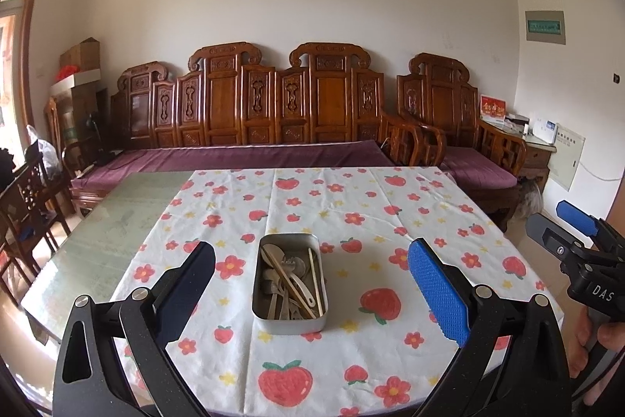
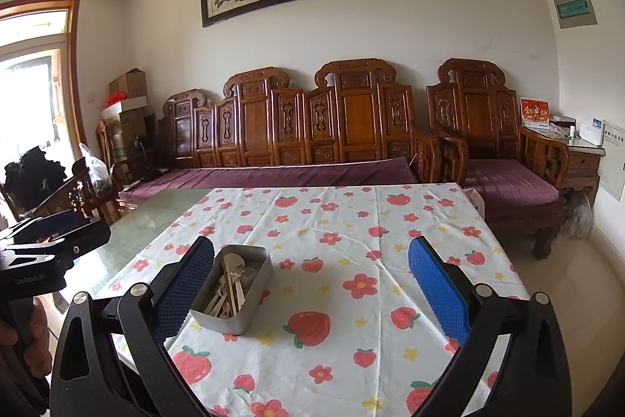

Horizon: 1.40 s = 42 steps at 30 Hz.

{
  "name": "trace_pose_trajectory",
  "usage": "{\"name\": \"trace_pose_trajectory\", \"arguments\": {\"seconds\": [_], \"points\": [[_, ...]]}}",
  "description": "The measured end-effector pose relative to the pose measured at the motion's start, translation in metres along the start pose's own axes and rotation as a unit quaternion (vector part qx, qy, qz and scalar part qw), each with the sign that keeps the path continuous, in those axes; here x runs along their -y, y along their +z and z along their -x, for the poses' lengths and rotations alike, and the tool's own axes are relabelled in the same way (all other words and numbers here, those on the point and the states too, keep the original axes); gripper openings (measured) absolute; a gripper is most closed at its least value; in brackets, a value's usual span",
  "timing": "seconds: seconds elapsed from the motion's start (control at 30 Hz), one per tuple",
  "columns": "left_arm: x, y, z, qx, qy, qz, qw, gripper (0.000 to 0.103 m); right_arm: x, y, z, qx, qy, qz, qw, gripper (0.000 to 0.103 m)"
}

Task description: Organize utensils

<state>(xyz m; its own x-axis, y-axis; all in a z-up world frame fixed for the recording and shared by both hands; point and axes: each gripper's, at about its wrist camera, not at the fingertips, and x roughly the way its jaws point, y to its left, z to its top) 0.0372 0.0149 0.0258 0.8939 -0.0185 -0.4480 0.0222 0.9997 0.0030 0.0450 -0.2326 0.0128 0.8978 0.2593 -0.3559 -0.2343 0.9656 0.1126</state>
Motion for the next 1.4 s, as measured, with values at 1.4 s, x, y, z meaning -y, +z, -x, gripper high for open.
{"name": "trace_pose_trajectory", "arguments": {"seconds": [1.4], "points": [[0.0019,0.0024,0.0076,0.007,-0.007,0.001,1.0,0.095,-0.0008,-0.0026,-0.0032,-0.002,0.001,0.001,1.0,0.1]]}}
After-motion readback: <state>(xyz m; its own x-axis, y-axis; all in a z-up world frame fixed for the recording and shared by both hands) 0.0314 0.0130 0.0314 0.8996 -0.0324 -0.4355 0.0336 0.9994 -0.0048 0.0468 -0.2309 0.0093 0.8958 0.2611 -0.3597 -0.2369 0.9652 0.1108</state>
